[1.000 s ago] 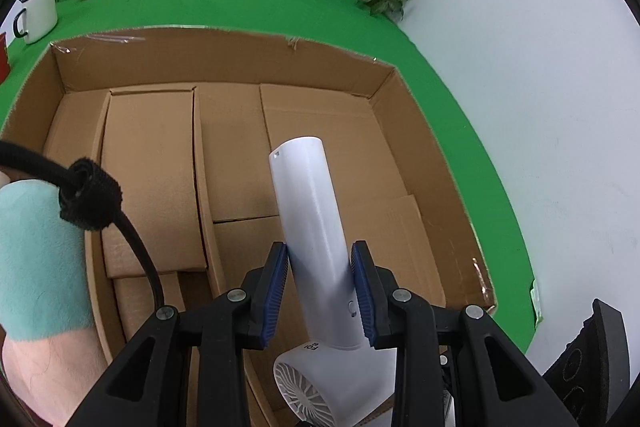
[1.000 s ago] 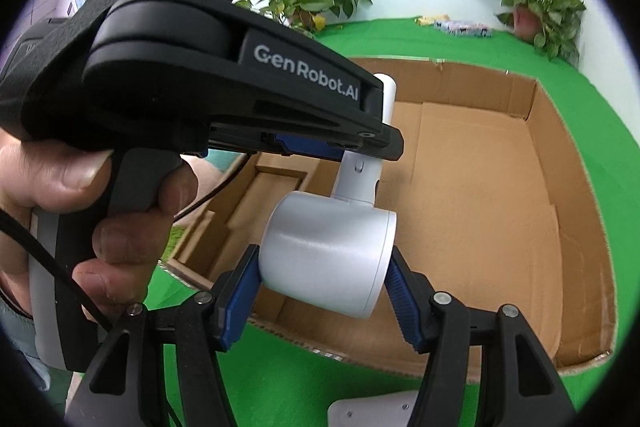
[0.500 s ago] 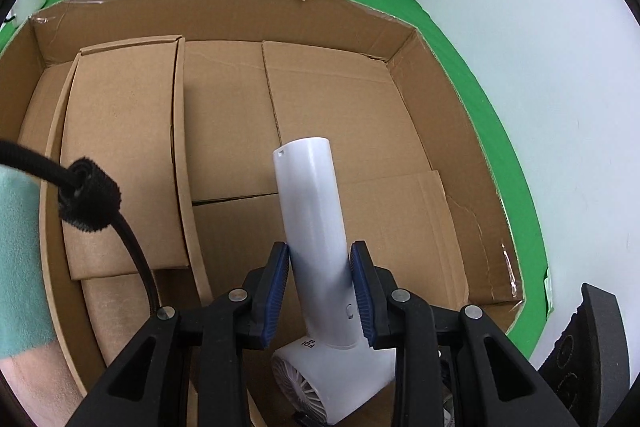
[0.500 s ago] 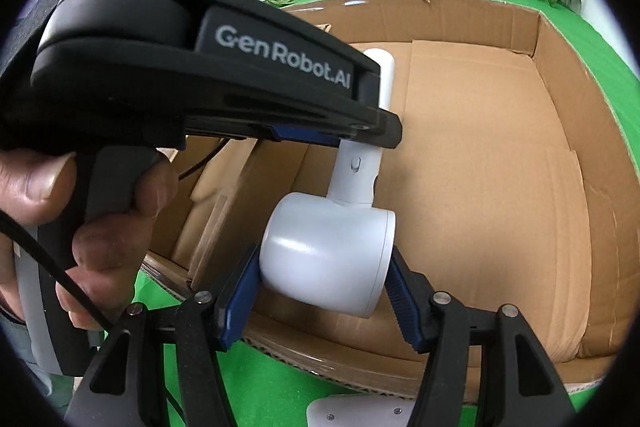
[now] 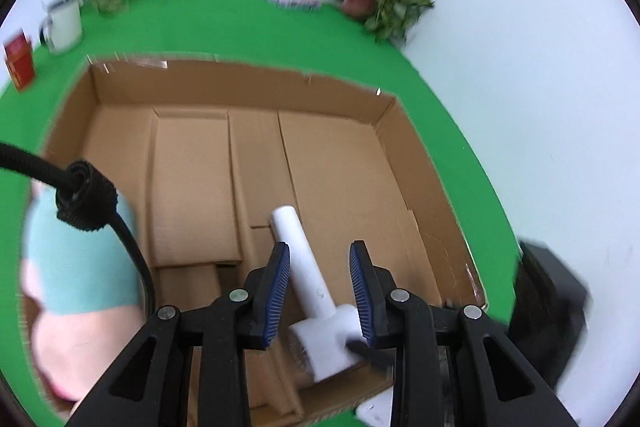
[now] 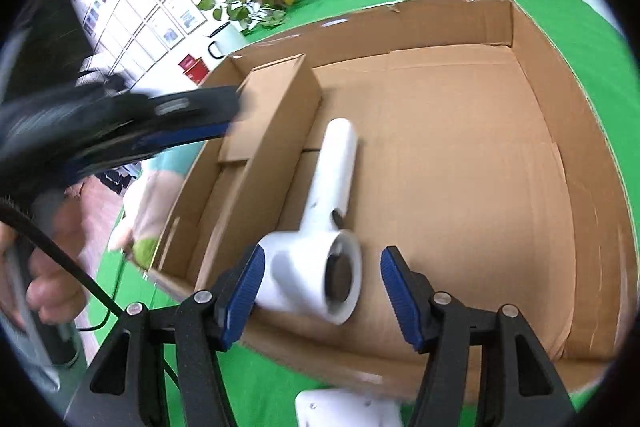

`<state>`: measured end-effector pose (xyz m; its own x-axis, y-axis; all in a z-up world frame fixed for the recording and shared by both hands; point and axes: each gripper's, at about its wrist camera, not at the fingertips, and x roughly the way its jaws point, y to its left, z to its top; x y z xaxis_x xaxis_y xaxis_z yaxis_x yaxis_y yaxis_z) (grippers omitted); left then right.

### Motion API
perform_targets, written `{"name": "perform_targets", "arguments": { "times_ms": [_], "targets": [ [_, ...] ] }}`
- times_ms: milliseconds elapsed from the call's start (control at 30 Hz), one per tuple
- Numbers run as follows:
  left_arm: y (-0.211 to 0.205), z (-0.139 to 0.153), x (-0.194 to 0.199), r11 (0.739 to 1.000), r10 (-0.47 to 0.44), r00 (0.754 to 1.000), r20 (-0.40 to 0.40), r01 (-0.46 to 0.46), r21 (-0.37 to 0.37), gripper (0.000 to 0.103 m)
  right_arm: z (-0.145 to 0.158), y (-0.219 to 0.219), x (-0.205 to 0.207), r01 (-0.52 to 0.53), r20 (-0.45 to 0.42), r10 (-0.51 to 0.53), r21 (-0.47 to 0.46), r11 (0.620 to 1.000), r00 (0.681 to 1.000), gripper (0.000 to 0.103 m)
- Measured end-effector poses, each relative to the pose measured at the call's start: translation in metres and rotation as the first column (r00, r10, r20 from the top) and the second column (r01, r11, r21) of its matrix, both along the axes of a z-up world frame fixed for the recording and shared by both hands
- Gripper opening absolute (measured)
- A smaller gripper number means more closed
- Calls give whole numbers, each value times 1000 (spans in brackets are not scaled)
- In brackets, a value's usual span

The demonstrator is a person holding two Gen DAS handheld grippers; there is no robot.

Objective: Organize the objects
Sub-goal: 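Lower the hair dryer into the box and open the left gripper while the right gripper settles it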

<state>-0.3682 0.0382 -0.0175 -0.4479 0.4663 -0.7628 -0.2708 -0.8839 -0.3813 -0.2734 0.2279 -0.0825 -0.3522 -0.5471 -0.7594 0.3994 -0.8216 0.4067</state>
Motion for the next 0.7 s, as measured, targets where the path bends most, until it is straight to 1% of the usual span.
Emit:
{"name": "perform_targets", "arguments": {
  "times_ms": [67,100,133,200,233,267,300,333,400,467,533,600,700],
  "targets": [
    [-1,5,12,1000,3,1000,-28,-3,-26,29,1,-4,-14,7,24,-6,-19,1000,1000,59],
    [-2,6,17,999,6,999,-39,-7,-40,29,2,-8,-22,-2,33,3,-22,1000,999,54],
    [-1,6,21,999,7,999,-45,-9,-49,29,1,-11,-31,-9,41,9,-10,1000,999,47],
    [-7,6,26,998,16,999,-49,-18,-60,29,-4,-21,-53,-33,54,30,63,997,998,43],
    [-16,7,31,998,21,999,-48,-23,-55,29,-7,-30,-54,-51,63,44,108,993,997,40],
    [-20,7,35,998,25,999,-48,-27,-50,29,-12,-36,-47,-67,72,57,144,987,996,38],
    [-25,7,38,998,30,998,-47,-32,-45,29,-15,-42,-43,-84,82,70,173,981,994,32],
    [-27,5,40,998,34,998,-46,-36,-42,29,-17,-42,-38,-85,76,73,176,981,994,29],
    [-35,1,43,999,40,998,-40,-41,-33,29,-19,-39,-32,-66,73,53,178,982,996,28],
    [-46,-2,50,999,45,999,-19,-45,-3,29,-22,-37,-32,-37,93,23,153,988,995,28],
    [-50,-3,52,999,47,999,-15,-46,18,29,-25,-37,-32,-7,109,-7,131,991,994,28],
    [-52,-5,53,998,52,999,-10,-52,28,29,-26,-41,-32,12,124,-26,113,993,992,28],
    [-55,-4,56,998,58,998,-7,-58,29,29,-25,-51,-31,16,115,-31,124,992,993,28]
  ]
}}
